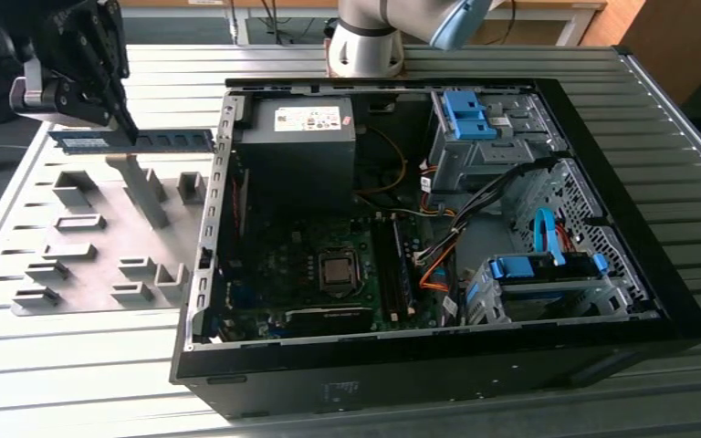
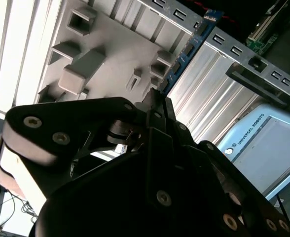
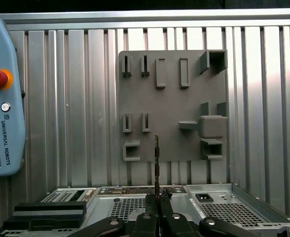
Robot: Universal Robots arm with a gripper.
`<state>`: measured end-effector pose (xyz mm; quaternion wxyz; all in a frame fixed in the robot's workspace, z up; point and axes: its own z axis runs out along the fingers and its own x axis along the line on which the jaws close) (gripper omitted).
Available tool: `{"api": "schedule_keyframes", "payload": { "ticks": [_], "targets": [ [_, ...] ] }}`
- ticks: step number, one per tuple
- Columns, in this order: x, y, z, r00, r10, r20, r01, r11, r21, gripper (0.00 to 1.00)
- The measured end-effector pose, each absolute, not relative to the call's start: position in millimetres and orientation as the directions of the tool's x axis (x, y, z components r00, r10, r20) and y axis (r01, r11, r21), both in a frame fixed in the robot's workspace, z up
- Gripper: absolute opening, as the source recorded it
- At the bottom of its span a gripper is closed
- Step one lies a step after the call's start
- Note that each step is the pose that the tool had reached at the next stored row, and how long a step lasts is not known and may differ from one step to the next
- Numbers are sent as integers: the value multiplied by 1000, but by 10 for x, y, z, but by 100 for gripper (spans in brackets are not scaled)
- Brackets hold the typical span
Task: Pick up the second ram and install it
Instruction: 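Pick up the second ram and move it above second insertion slot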
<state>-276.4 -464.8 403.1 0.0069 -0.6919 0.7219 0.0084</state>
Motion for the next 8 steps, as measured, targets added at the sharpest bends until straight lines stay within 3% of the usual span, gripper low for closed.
{"api": "schedule_keyframes", "payload": {
  "ticks": [8],
  "targets": [
    [-2613, -4648, 4030, -42, -999, -22, -999, 42, 3, 14]
  ]
}}
